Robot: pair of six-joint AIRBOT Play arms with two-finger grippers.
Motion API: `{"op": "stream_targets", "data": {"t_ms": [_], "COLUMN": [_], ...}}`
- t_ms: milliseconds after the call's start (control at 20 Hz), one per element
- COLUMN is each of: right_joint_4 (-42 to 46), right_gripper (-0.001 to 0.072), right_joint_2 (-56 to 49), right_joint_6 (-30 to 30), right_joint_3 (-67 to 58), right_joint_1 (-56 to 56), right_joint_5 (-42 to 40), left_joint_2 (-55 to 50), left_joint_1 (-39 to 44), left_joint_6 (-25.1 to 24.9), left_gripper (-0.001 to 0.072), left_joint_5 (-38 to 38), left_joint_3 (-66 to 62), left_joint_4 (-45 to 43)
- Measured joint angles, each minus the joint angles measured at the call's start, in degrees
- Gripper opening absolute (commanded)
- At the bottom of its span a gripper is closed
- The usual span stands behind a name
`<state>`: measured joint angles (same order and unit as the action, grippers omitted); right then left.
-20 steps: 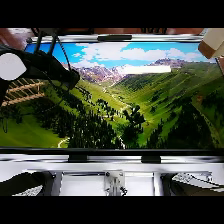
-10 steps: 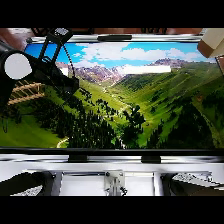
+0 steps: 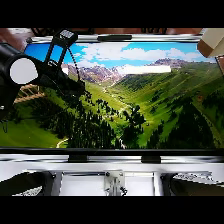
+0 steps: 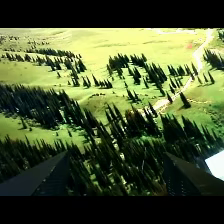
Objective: Fold the shirts.
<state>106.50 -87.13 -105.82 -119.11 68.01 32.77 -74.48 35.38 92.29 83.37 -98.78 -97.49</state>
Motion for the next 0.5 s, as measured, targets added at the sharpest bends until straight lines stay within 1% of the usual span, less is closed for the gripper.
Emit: {"op": "stream_targets", "data": {"t_ms": [350,400,450,500], "right_joint_4": [-2.5,-2.9,-3.2,-4.0], "right_gripper": [0.0056,0.0095,0.0362,0.0513], "right_joint_2": [-1.9,-1.9,-1.8,-1.6], "right_joint_6": [1.4,1.6,2.0,2.4], "right_joint_3": [0.0,0.0,0.0,0.1], "right_joint_1": [0.9,0.9,0.9,0.9], "right_joint_5": [-0.3,-0.1,0.3,2.4], "left_joint_2": [0.0,0.0,0.0,0.0], "left_joint_1": [1.8,1.9,2.0,2.1], "left_joint_6": [3.0,3.1,3.2,3.3], "left_gripper": [0.0709,0.0709,0.0709,0.0709], "left_joint_5": [0.1,0.1,0.1,0.1], "left_joint_3": [-0.1,-0.1,-0.1,-0.1], "left_joint_4": [0.0,0.0,0.0,0.0]}}
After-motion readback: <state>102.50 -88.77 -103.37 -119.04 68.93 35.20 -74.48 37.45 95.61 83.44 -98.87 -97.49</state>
